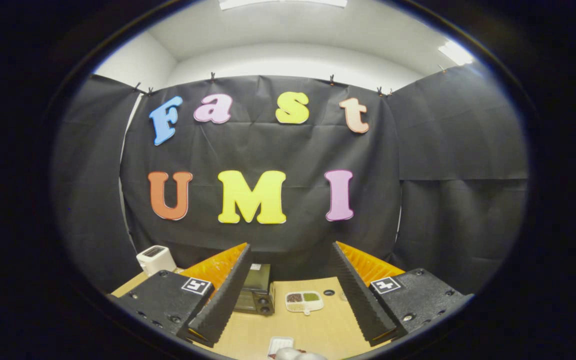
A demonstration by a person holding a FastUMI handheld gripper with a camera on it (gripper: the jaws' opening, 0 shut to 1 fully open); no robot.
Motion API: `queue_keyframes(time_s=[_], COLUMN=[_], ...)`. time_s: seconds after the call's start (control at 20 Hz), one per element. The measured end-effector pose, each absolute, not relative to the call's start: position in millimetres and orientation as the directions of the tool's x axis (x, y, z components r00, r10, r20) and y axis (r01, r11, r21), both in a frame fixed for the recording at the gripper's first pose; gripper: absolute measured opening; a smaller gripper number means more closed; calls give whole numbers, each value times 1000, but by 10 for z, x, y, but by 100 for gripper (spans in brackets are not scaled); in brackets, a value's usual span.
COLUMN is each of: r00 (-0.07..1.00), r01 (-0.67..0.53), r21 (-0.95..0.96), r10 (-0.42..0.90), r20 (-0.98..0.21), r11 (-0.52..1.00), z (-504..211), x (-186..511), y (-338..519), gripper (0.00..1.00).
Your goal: Open the toaster oven, put the food inside, and close the toaster oven door.
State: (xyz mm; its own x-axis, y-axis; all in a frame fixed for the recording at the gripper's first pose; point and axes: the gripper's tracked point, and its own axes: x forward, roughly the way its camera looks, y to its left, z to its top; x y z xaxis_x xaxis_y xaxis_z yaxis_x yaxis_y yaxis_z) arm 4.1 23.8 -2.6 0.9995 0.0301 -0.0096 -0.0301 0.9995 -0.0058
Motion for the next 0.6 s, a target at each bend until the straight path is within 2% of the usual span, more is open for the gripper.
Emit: queue_keyframes(time_s=[0.3,0.6], r00=[999,998], r01=[-49,-40], r21=[7,16], r10=[49,40], r20=[-14,-40], r11=[999,999], z=[-84,-373], x=[171,610], y=[509,958], gripper=[100,100])
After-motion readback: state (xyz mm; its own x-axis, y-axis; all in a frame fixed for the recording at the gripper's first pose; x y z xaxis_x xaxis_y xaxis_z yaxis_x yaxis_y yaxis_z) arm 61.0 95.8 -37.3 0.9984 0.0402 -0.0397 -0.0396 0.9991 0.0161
